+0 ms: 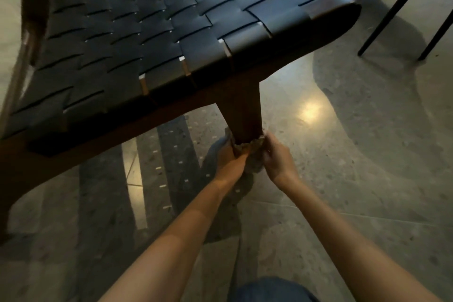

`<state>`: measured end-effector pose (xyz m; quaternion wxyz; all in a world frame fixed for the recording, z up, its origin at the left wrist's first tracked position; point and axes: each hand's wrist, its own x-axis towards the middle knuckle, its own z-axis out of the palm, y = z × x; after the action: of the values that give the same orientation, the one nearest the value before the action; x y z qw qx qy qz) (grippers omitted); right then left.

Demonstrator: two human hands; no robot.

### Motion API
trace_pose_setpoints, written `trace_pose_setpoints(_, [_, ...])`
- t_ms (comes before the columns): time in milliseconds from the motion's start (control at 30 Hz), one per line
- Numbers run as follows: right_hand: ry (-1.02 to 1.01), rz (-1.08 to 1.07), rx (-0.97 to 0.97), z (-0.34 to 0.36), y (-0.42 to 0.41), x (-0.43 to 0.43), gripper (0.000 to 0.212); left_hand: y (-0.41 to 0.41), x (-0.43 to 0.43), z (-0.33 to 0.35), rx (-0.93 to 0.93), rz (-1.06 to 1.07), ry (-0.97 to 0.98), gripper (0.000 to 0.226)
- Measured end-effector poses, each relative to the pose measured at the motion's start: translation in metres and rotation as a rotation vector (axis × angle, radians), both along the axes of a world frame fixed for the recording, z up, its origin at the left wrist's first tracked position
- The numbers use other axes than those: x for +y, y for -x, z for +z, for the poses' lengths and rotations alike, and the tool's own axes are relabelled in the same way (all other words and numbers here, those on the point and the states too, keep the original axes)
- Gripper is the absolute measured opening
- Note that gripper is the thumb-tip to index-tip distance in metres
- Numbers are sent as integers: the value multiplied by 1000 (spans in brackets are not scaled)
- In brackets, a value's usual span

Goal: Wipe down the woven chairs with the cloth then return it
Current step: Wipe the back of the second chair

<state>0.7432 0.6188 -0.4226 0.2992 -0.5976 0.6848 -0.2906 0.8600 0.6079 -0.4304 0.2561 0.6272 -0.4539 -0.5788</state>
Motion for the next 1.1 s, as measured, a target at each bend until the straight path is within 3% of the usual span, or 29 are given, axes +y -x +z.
trace_pose_setpoints(133, [174, -39, -194, 36, -8, 8, 47, 4, 6, 36, -40, 266, 161, 32])
trace_pose_setpoints(233, [245, -49, -112, 63, -15, 10, 43, -3, 12, 61, 20, 370, 346, 8])
trace_pose_setpoints(300, [343, -110, -73, 80, -22, 9, 39, -11, 14, 79, 59, 454, 398, 14])
trace_pose_setpoints(400, [438, -220, -132, 104, -37, 14, 33, -18, 20, 103, 163, 582, 362, 20])
trace_pose_setpoints(700, [443, -414, -287, 146, -59, 33, 19, -14, 40, 160, 515, 886, 29, 16])
trace_pose_setpoints(767, [444, -383, -281, 150, -62, 40, 18, -21, 44, 171, 457, 848, 1, 15])
trace_pose_setpoints(867, [394, -307, -300, 154, -68, 45, 21, -45, 48, 176, 188, 631, 56, 7])
trace_pose_setpoints(933, [387, -262, -320, 156, -76, 47, 21, -67, 54, 181, 79, 539, 90, 15])
trace_pose_setpoints(1100, [358, -193, -431, 159, -120, 50, 22, -110, 72, 188, 1, 586, 141, 7])
